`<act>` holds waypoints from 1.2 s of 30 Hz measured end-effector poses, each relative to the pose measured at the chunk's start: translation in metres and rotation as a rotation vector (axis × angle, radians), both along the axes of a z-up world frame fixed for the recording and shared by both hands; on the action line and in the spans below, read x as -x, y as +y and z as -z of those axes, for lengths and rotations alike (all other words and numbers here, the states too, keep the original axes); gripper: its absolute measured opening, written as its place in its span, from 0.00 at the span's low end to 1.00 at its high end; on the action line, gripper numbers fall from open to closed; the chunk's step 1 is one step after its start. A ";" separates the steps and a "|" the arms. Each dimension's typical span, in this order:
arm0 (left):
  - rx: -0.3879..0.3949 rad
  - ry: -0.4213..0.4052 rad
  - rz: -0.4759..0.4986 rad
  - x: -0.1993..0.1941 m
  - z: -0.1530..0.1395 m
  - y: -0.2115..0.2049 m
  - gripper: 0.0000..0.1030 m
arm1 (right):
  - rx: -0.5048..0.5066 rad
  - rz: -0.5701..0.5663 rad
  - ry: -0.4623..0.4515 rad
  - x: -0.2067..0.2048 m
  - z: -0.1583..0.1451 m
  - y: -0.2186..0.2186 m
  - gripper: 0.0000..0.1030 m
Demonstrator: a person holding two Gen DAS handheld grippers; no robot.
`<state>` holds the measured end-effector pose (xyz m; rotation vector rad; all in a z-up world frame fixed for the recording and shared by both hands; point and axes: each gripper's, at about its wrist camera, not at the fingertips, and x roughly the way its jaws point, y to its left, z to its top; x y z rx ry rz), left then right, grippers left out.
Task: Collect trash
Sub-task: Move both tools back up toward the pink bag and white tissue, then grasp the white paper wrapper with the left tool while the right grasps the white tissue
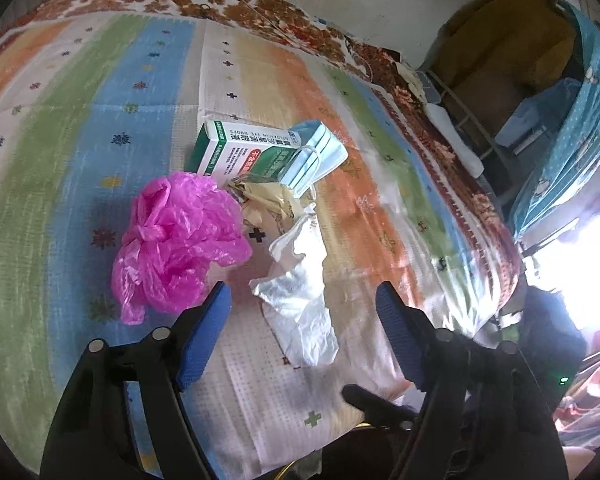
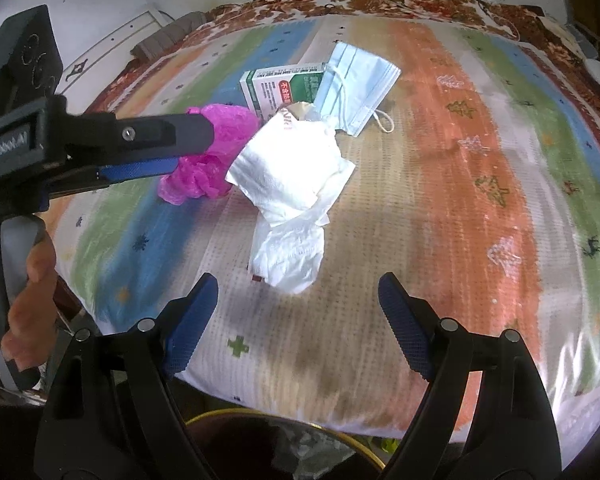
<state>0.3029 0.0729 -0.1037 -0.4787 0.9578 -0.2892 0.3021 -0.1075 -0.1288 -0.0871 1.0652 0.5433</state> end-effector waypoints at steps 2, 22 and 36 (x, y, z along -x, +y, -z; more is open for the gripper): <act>0.006 0.002 -0.002 -0.004 0.002 0.002 0.68 | -0.008 0.007 0.009 -0.005 0.005 0.002 0.75; -0.049 0.041 0.062 -0.026 0.035 -0.013 0.62 | 0.007 0.034 0.062 -0.027 0.035 0.021 0.43; -0.116 0.043 0.086 -0.034 0.031 -0.039 0.02 | 0.025 0.036 0.041 -0.023 0.036 0.019 0.04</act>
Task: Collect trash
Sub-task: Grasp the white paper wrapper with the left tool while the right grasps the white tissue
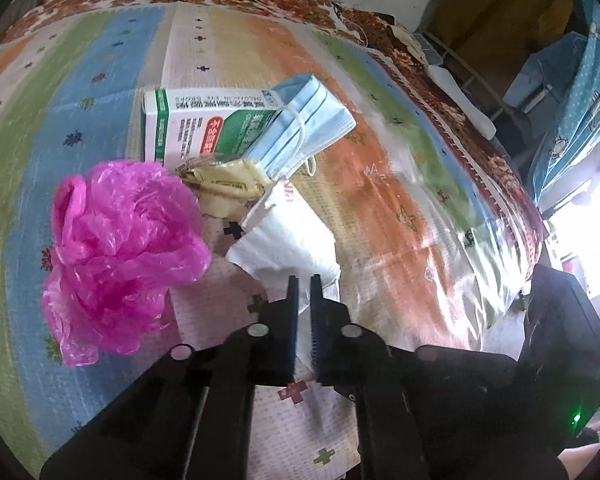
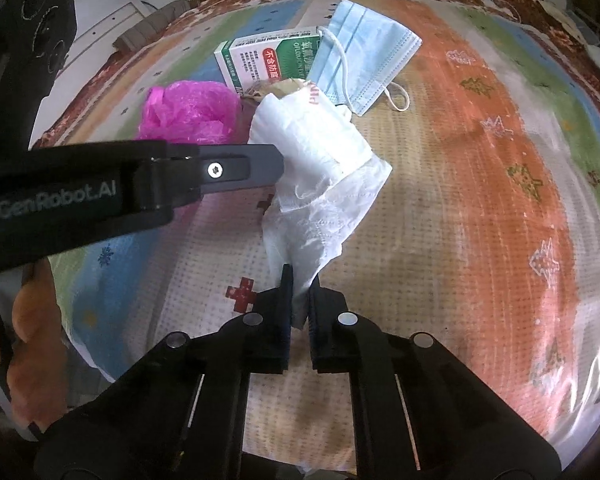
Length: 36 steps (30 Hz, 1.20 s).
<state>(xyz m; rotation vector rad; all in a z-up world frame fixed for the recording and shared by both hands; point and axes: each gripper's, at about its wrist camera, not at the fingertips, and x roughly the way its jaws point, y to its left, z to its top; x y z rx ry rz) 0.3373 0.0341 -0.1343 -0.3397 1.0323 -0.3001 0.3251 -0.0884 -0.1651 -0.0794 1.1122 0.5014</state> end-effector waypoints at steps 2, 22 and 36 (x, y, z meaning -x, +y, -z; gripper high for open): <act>0.006 -0.011 -0.009 0.001 -0.003 0.001 0.01 | -0.003 0.002 0.003 0.001 -0.001 -0.002 0.04; 0.139 0.076 -0.139 -0.010 0.016 0.017 0.54 | -0.048 -0.001 0.047 0.020 -0.003 -0.003 0.03; 0.120 -0.001 -0.171 -0.006 -0.007 0.019 0.05 | -0.036 0.010 0.041 0.025 -0.022 -0.017 0.03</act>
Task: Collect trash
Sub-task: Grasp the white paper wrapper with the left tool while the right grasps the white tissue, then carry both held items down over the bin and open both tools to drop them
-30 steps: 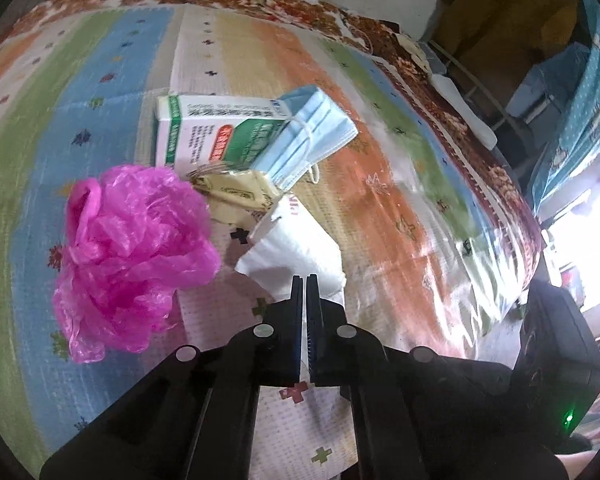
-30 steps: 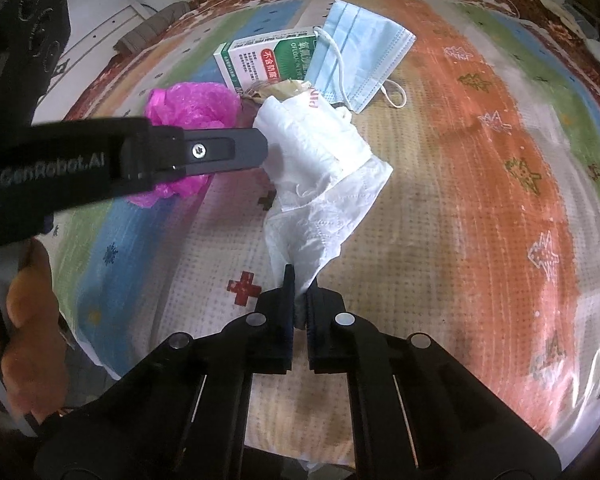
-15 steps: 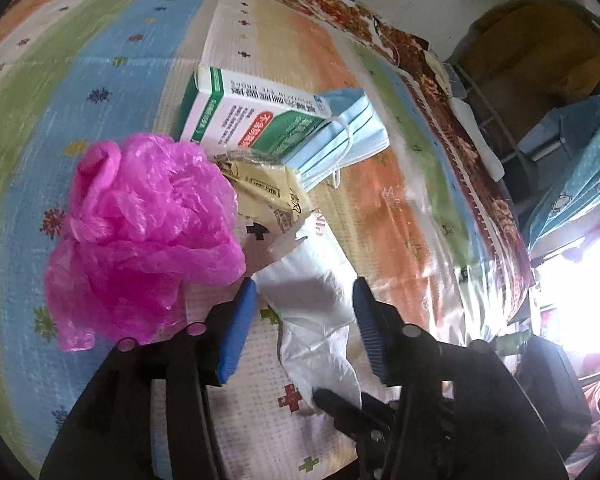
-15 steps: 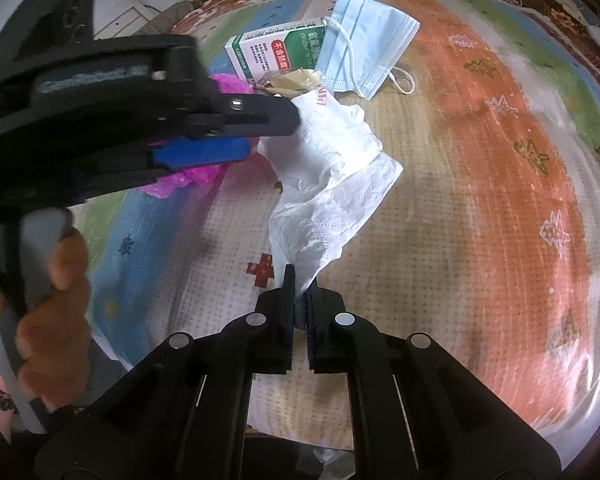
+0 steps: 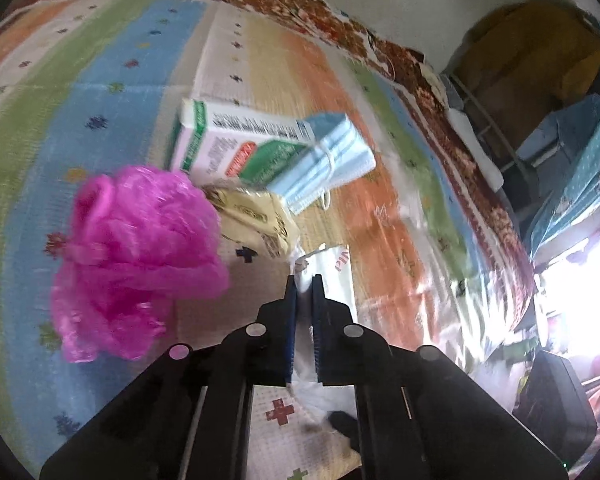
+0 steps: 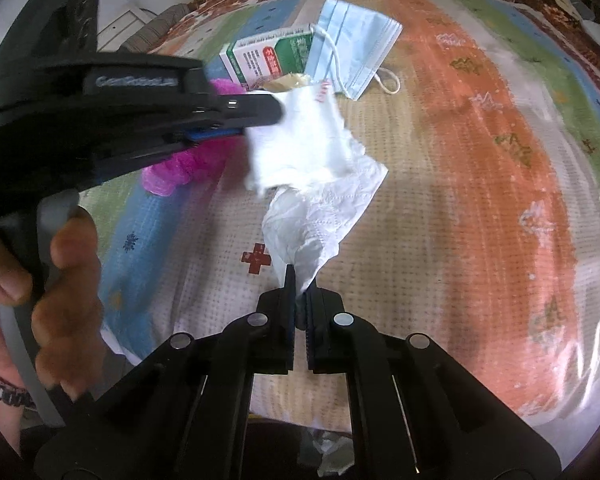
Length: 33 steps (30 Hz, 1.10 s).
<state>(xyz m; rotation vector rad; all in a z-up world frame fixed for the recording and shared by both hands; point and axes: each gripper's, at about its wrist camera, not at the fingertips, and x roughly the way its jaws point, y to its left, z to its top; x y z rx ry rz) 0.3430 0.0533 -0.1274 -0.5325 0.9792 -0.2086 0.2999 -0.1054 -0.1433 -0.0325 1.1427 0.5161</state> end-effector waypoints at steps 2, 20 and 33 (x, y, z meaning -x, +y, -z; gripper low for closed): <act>0.009 -0.028 -0.024 0.007 -0.011 0.005 0.04 | -0.004 0.004 -0.004 0.000 -0.009 -0.006 0.03; -0.209 -0.084 -0.065 0.080 -0.100 -0.004 0.03 | 0.028 -0.059 -0.058 0.025 -0.087 -0.038 0.03; -0.247 -0.113 -0.116 0.138 -0.130 -0.019 0.03 | 0.082 -0.106 -0.107 0.067 -0.112 -0.052 0.03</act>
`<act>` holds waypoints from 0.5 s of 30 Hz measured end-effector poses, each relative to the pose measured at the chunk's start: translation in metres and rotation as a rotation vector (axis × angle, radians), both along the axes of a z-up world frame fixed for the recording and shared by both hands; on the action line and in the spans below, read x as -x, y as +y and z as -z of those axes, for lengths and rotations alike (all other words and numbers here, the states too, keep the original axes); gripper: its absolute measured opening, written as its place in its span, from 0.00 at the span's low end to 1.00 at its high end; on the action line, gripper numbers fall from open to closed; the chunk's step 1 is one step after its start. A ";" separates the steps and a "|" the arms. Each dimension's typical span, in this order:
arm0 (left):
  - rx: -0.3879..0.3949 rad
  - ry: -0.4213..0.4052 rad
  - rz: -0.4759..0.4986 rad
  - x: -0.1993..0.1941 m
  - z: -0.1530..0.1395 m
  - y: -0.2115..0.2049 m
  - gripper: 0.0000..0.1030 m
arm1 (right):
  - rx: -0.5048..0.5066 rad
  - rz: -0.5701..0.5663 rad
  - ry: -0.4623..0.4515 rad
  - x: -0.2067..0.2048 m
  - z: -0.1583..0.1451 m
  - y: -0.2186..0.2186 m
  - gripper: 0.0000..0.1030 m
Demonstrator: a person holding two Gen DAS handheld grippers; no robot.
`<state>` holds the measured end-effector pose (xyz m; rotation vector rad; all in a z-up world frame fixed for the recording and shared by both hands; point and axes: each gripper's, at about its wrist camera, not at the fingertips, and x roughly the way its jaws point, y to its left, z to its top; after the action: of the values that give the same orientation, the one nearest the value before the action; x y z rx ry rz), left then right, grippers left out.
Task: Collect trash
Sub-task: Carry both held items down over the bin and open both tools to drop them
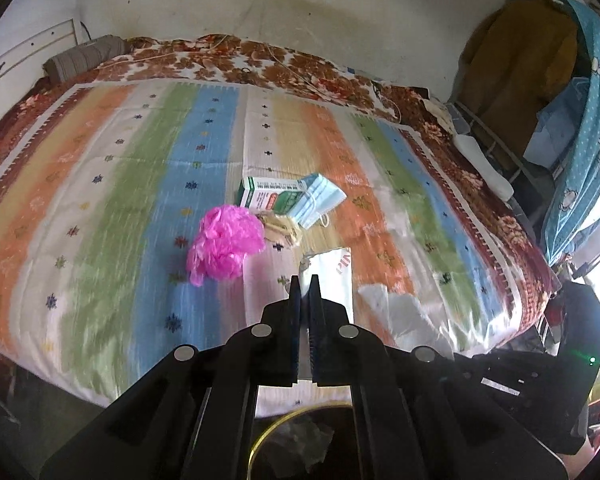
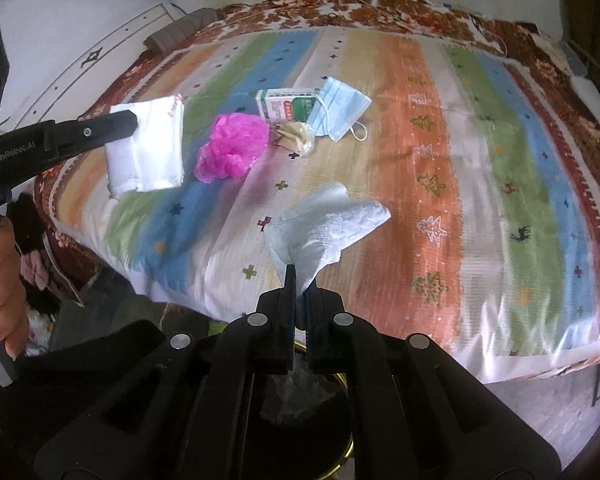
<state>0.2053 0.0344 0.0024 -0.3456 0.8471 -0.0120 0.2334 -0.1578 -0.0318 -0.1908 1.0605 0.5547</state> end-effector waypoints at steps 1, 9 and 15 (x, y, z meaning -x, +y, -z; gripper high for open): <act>0.003 0.001 0.000 0.004 -0.001 -0.001 0.03 | 0.001 -0.007 -0.007 0.004 -0.002 0.000 0.03; 0.020 0.018 -0.011 0.040 -0.003 -0.006 0.03 | 0.014 -0.064 -0.081 0.041 -0.018 0.003 0.03; 0.020 0.014 -0.010 0.059 -0.004 -0.014 0.03 | 0.025 -0.094 -0.114 0.065 -0.022 0.003 0.03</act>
<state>0.1463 0.0203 0.0067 -0.3693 0.8600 -0.0092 0.1685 -0.1551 -0.0094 -0.2921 0.9508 0.6088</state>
